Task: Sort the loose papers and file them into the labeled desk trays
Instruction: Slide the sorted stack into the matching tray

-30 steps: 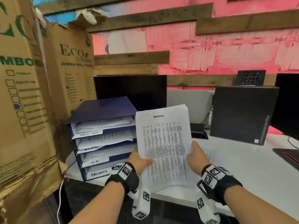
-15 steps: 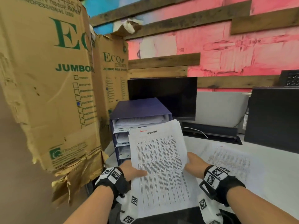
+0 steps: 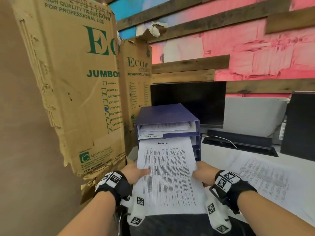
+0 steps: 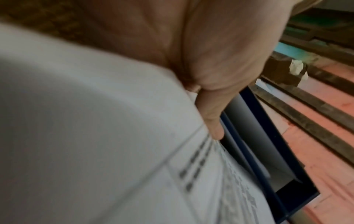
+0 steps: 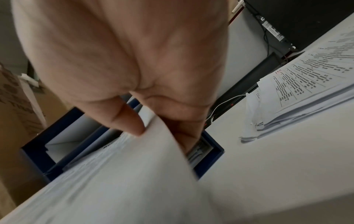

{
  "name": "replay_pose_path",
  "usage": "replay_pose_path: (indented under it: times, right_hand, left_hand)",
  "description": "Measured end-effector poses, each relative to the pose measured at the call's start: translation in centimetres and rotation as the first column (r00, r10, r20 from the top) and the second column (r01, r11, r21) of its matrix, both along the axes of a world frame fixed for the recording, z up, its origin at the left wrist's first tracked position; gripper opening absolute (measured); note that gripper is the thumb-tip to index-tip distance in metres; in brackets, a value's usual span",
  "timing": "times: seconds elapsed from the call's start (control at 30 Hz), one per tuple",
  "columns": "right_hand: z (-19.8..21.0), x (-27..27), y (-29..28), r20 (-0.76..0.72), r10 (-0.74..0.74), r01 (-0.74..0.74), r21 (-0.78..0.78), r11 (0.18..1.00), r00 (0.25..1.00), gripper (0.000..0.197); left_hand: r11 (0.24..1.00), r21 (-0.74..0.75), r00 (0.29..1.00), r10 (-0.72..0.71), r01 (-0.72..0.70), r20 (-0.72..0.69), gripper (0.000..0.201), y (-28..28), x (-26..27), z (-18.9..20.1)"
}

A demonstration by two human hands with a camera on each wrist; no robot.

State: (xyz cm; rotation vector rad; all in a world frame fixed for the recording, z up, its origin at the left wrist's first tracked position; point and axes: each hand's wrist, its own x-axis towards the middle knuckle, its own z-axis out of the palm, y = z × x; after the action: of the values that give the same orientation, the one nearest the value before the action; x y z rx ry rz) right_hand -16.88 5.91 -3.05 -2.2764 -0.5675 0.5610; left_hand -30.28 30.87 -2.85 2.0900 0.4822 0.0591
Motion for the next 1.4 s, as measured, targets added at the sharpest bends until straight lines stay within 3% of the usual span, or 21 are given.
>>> replay_pose_path:
  times: [0.07, 0.17, 0.33, 0.47, 0.5, 0.6, 0.7, 0.8, 0.93, 1.0, 1.1, 1.17, 1.27, 1.4]
  right_hand:
    - [1.3, -0.6, -0.1, -0.009, -0.057, 0.057, 0.169, 0.984, 0.998, 0.026]
    - [2.1, -0.5, -0.9, -0.17, -0.087, 0.144, 0.362, 0.921, 0.982, 0.016]
    - [2.2, -0.2, -2.0, -0.226, -0.038, 0.088, 0.214, 0.973, 0.973, 0.011]
    - [2.8, 0.7, -1.4, -0.127, -0.138, 0.17, 0.296, 0.94, 0.982, 0.004]
    - [3.0, 1.2, -1.1, -0.099, -0.176, 0.199, 0.322, 0.926, 0.979, 0.005]
    - [3.3, 2.5, 0.1, -0.046, -0.277, 0.272, 0.395, 0.878, 0.96, 0.009]
    - [3.2, 3.4, 1.2, -0.046, -0.325, 0.306, 0.485, 0.82, 0.945, 0.01]
    - [3.1, 3.0, 1.9, -0.164, -0.289, 0.328, 0.595, 0.734, 0.943, 0.005]
    - [2.3, 2.9, 1.7, -0.173, -0.253, 0.303, 0.644, 0.702, 0.952, 0.031]
    - [2.0, 3.0, 1.4, -0.171, -0.193, 0.257, 0.671, 0.695, 0.966, 0.034]
    - [1.9, 2.9, 1.4, -0.123, -0.146, 0.19, 0.628, 0.755, 0.982, 0.041]
    - [1.7, 3.0, 1.8, -0.093, -0.203, 0.218, 0.603, 0.767, 0.975, 0.047]
    - [1.5, 3.7, 3.1, -0.141, -0.322, 0.336, 0.634, 0.697, 0.936, 0.051]
    - [1.7, 4.3, 5.0, -0.212, -0.346, 0.392, 0.681, 0.619, 0.914, 0.05]
  left_hand:
    - [0.991, -0.097, 0.991, 0.104, -0.095, 0.09, 0.045, -0.3, 0.6, 0.7]
    - [0.972, -0.158, 0.968, 0.198, -0.174, 0.156, 0.046, -0.7, 1.9, 1.8]
    - [0.92, -0.196, 0.913, 0.371, -0.338, 0.167, 0.068, -0.7, 4.2, 2.7]
    - [0.903, -0.248, 0.925, 0.375, -0.35, 0.058, 0.074, -1.3, 4.9, 3.0]
    - [0.901, -0.266, 0.935, 0.354, -0.341, -0.001, 0.069, -1.4, 4.8, 3.0]
    - [0.888, -0.361, 0.959, 0.255, -0.284, -0.127, 0.019, -2.0, 3.6, 2.7]
    - [0.886, -0.381, 0.964, 0.256, -0.265, -0.076, 0.02, -1.6, 3.4, 2.0]
    - [0.835, -0.457, 0.933, 0.358, -0.307, 0.027, 0.014, -0.5, 4.5, 1.9]
    - [0.751, -0.538, 0.846, 0.52, -0.384, 0.121, 0.02, -0.2, 5.9, 2.5]
    - [0.722, -0.555, 0.812, 0.568, -0.414, 0.133, 0.02, -0.3, 6.3, 2.9]
    - [0.666, -0.629, 0.798, 0.591, -0.4, 0.119, 0.02, -0.7, 6.3, 3.6]
    - [0.686, -0.639, 0.837, 0.535, -0.349, 0.116, 0.026, -1.2, 6.2, 3.9]
    - [0.75, -0.585, 0.897, 0.434, -0.307, 0.086, 0.025, -1.8, 5.6, 4.0]
    - [0.855, -0.424, 0.938, 0.344, -0.297, 0.036, 0.004, -2.3, 5.4, 3.3]
